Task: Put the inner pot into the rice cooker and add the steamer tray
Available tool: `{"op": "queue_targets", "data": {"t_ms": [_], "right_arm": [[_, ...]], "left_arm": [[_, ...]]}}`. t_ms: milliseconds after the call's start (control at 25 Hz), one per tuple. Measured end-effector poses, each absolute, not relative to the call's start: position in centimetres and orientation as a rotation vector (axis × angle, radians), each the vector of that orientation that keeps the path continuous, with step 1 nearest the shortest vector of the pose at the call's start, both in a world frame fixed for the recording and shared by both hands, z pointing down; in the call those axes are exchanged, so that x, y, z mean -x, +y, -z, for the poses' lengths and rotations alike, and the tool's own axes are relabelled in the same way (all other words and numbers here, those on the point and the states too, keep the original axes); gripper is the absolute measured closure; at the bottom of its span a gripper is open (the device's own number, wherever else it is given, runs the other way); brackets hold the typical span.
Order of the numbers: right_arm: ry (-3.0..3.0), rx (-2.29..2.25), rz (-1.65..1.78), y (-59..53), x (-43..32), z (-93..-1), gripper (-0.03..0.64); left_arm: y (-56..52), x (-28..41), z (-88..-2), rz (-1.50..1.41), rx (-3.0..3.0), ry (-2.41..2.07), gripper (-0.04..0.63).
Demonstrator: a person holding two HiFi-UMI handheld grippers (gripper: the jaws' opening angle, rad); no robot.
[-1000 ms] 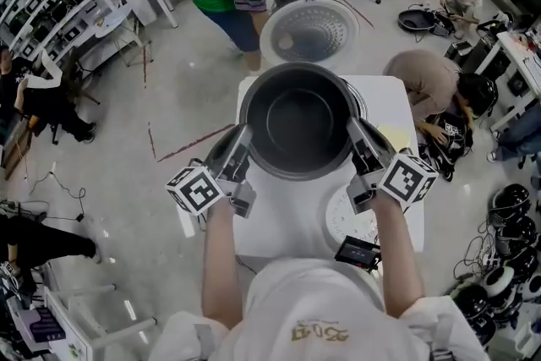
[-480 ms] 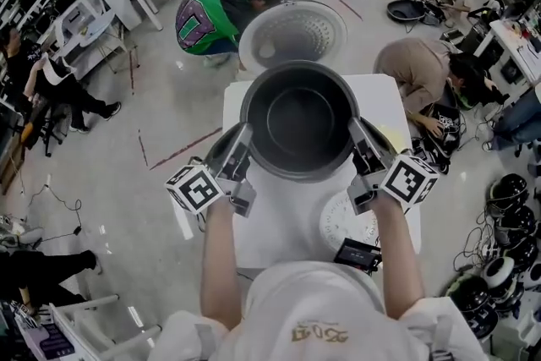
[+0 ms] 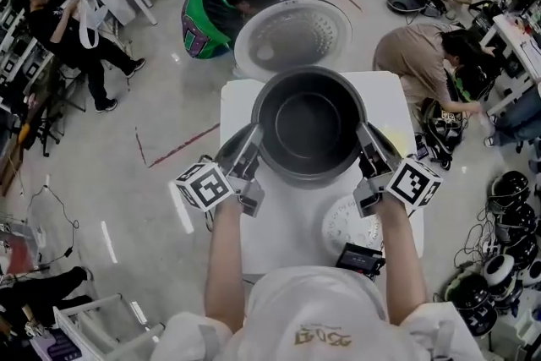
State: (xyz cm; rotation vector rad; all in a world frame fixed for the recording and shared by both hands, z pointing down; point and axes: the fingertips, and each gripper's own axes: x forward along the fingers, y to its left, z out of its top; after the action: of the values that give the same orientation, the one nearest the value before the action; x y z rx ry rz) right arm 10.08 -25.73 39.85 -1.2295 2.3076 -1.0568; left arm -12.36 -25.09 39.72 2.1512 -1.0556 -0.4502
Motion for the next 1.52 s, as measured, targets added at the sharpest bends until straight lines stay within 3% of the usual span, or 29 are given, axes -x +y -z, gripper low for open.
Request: {"op": "queue_targets", "data": {"t_ms": [600,1520], "right_arm": [[2.395,1.388,1.151,-27.9,-10.2,-45.6,0.557],[2.605,1.553,1.058,-28.7,-10.2,-49.3,0.518]], "left_arm": [[-27.7,11.4,-45.4,0.159,-2.134,-1.189,0.514],[-28.0,10.7,-48.6,-0.055,-2.155,-1.284,0.486]]}}
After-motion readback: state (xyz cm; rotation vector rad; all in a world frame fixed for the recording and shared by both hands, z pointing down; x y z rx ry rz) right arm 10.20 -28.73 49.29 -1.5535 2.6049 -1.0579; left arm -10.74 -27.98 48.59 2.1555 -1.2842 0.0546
